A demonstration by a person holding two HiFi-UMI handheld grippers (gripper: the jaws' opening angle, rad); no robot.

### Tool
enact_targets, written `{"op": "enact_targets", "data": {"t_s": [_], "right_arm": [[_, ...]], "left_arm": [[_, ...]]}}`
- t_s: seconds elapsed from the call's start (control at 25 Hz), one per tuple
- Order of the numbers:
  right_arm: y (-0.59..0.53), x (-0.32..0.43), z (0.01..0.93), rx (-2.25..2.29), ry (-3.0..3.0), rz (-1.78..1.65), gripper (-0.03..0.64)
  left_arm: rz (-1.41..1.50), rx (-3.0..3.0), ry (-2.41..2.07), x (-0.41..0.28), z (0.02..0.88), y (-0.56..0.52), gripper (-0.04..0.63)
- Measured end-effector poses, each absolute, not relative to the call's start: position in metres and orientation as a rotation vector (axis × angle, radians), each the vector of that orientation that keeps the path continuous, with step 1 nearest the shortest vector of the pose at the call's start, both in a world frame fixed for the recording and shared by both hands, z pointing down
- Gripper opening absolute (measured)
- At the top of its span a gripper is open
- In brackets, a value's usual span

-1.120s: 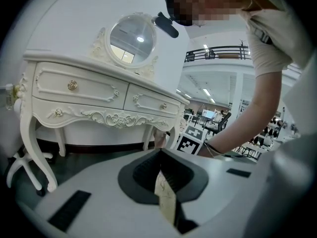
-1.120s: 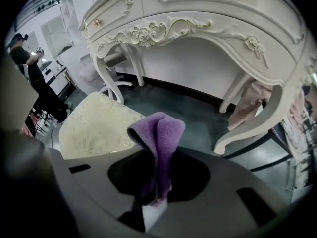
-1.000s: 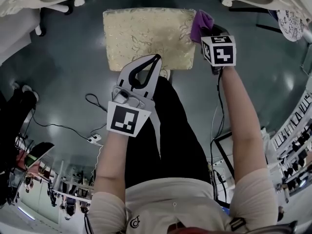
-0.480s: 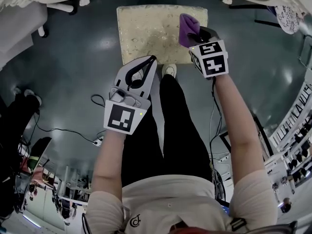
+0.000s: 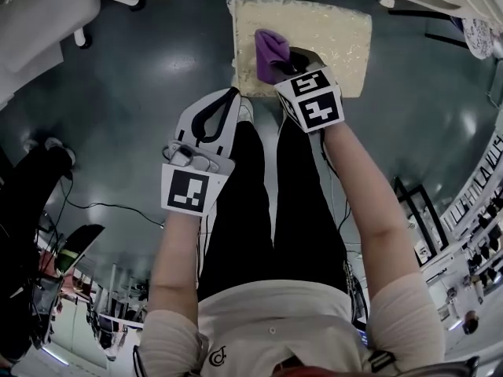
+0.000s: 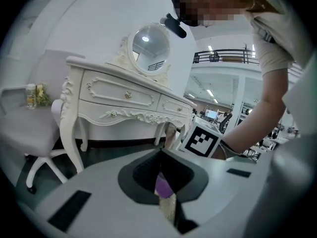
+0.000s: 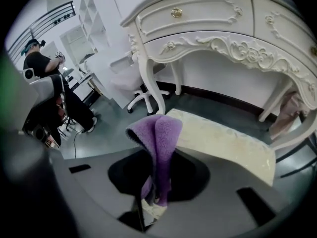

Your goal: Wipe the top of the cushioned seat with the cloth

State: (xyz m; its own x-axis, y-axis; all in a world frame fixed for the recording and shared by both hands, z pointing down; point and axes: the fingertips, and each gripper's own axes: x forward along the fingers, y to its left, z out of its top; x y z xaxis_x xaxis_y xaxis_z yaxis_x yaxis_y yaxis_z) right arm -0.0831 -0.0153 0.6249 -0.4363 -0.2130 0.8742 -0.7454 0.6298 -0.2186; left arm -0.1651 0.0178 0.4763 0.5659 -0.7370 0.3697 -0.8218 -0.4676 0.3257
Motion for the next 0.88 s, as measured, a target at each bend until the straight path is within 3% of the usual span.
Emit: {"op": "enact_targets", "data": {"t_s": [0.32,0.88], "right_arm": [[-0.018,-0.132,0.643,0.738,-1.955,0.81,0.083],[-0.026,-0.095,0.657,0.768,-1.905,0.839,0.084]], "left_arm": [[0.214,2.301,-1.28,-0.206,0.489,0.017,0.014],[0.237,2.334,-1.233,-0.178,0.496,0.014,0.014]]}}
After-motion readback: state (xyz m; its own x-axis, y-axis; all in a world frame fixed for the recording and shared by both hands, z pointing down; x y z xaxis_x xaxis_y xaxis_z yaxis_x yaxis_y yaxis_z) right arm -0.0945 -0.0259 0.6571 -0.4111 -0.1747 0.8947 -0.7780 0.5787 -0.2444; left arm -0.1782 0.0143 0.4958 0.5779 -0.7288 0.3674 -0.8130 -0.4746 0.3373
